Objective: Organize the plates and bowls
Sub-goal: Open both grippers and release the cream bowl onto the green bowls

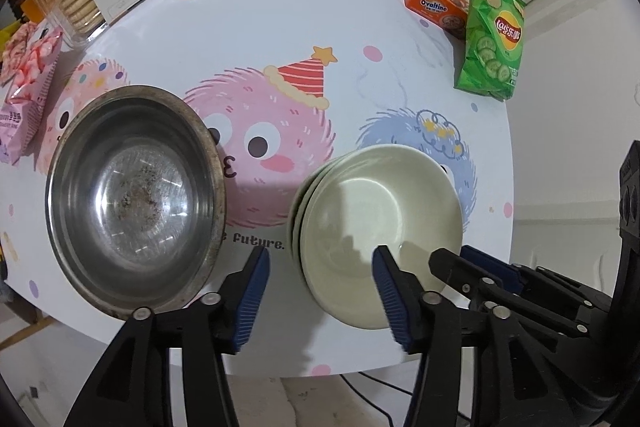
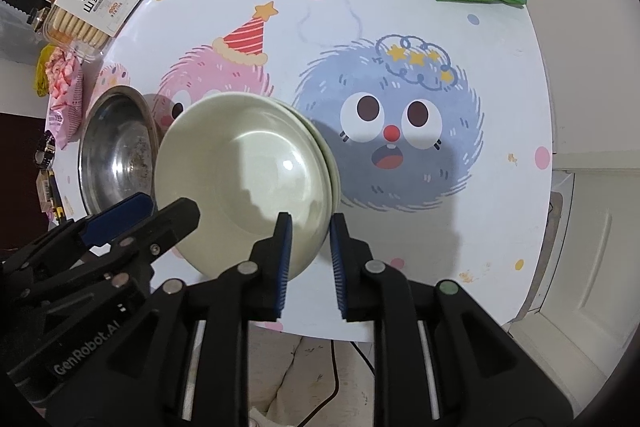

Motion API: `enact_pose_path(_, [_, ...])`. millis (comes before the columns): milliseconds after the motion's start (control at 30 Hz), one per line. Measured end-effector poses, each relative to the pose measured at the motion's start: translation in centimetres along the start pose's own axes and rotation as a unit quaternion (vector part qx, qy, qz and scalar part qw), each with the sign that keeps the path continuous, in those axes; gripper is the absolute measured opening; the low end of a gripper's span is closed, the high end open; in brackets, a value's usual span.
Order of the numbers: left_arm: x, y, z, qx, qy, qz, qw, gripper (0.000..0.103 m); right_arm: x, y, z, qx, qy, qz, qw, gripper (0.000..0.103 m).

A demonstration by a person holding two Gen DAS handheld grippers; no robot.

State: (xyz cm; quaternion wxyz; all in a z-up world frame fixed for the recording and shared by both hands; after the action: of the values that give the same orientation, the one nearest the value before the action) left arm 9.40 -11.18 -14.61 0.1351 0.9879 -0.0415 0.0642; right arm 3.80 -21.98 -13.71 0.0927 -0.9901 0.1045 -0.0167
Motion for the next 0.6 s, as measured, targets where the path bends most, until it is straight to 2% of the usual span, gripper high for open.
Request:
enact_pose_path(33, [0.0,-0.1,-0.1,0.002,0.002,0.001,1.0,0.065,0.0,0.3,-0.2,0.001,0.002,0.004,1.0,0.029])
enact_pose_path(100, [0.0,-0.4,-0.4,-0.001,0.007,0.0,1.0,0.076,0.0,0.7,-0.5,0.006,0.006,0.009,1.0,0.04])
enact_pose_path(133, [0.0,-0.5,-0.5,-0.004,0.009,-0.002,1.0,0.079,0.0,1.1,-0.8,0.007,0.011,0.013,1.0,0.045])
enact_pose_path(200, [0.0,-0.9,-0.9,-0.013,0.013,-0.008,0.9998,0.089,0.0,1.8,-1.3,0.007,0.018,0.019,1.0,0.069])
enact_pose_path(233, [0.0,-1.0,-1.1,-0.019,0.015,-0.009,0.9997,0.092,0.1,2.5,-1.6,0.01,0.022,0.026,0.999,0.074])
enact_pose_path(300, [0.0,-1.0,-1.6,-0.02,0.021,-0.009,0.9995,0.103,0.1,3.3,-2.0,0.015,0.024,0.032,0.999,0.092])
enact_pose_path(367, [0.0,-0.8,-1.9,-0.014,0.028,-0.001,0.9995,0.103,0.2,4.3,-2.6,0.021,0.03,0.044,0.998,0.102])
enact_pose_path(600, [-0.8,0.4,-1.9,-0.029,0.02,0.035,0.9988,0.103,0.9,7.3,-4.2,0.049,0.058,0.095,0.993,0.103])
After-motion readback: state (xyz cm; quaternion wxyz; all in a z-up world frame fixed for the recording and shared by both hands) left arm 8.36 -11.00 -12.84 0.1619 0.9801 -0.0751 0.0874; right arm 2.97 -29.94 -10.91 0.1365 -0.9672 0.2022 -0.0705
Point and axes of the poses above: each gripper's, at about its wrist camera, not at the fingertips, and z roughly the way its jaws point, y to its right, x to its top, the point moved 1 cm from there along z, roughly the way its jaws point, and after that the axes turned 6 degrees about z, right-handed, at the moved point
